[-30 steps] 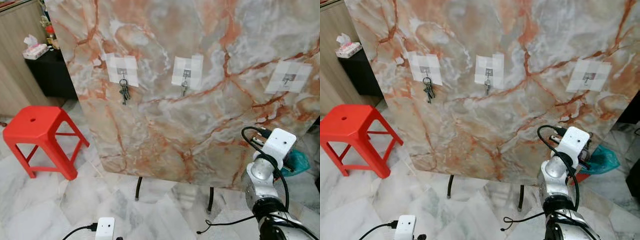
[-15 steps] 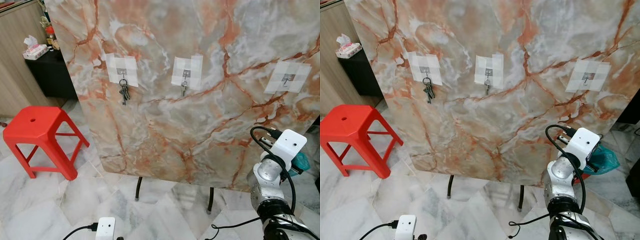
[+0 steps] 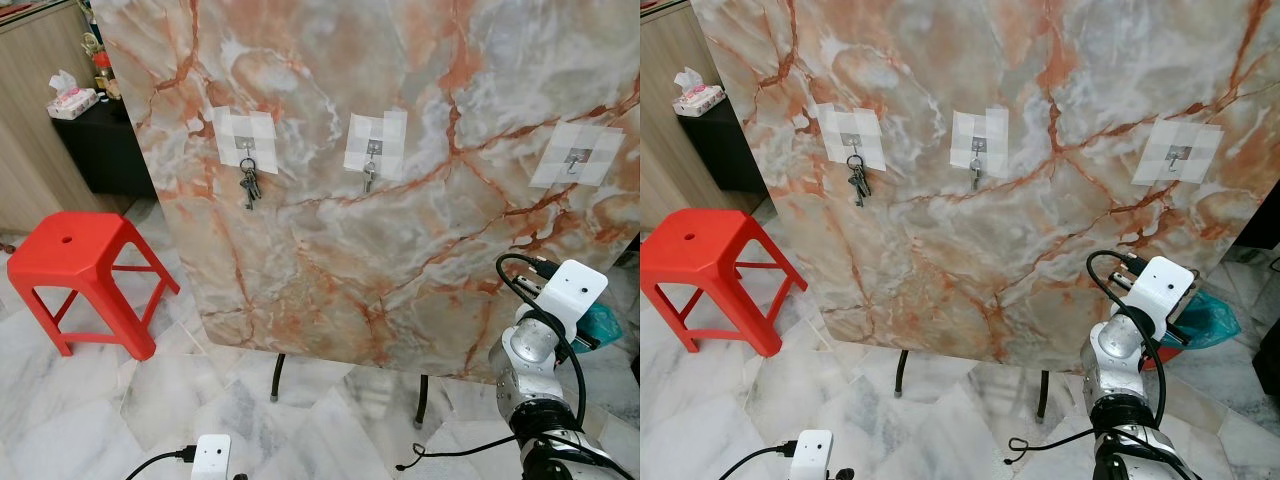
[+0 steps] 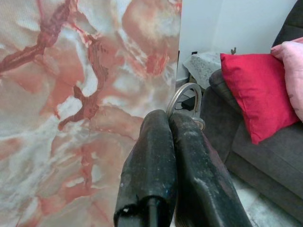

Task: Hang keys on a hook

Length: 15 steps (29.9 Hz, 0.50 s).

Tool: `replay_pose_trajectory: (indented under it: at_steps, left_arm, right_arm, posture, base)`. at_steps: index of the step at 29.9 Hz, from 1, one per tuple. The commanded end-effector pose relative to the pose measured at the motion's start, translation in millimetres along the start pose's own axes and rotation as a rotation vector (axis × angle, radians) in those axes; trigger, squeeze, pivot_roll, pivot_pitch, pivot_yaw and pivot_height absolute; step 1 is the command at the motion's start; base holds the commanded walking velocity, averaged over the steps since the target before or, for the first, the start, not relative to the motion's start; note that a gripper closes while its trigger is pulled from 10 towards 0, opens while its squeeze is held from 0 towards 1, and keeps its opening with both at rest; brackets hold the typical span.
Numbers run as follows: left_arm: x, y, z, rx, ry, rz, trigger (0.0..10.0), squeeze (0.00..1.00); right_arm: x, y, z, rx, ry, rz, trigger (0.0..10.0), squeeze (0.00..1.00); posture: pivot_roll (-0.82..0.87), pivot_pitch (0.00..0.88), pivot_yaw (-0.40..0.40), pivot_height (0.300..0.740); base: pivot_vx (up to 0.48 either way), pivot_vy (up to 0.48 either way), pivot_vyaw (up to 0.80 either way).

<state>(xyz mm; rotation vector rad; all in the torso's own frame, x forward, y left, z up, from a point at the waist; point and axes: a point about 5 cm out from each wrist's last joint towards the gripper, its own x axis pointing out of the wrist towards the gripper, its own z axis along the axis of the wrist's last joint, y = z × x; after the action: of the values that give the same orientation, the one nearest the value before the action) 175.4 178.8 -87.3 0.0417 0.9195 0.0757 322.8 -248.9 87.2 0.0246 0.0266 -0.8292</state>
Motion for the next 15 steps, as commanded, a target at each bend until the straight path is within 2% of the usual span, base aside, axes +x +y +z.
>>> replay_pose_trajectory:
  at_steps: [1,3,15]
  left_arm:
    - [-0.8,-1.0,-5.2,0.000,0.026,-0.008,10.0,0.00]
    - [-0.8,-1.0,-5.0,-0.002,0.025,-0.008,10.0,0.00]
    - [-0.6,-0.5,-4.2,-0.005,0.022,-0.010,10.0,0.00]
  right_arm:
    - [0.3,1.1,2.3,0.013,0.002,0.004,10.0,0.00]
    - [-0.3,3.1,3.3,0.014,-0.001,0.013,10.0,0.00]
    - [-1.1,1.9,3.0,0.030,0.002,0.003,10.0,0.00]
  posture:
    - [-0.01,0.000,-0.057,0.740]
    - [-0.01,0.000,-0.058,0.740]
    - [-0.01,0.000,-0.053,0.740]
  base:
    - [0.000,0.000,0.00]
    - [0.000,0.000,0.00]
    - [0.254,0.000,0.00]
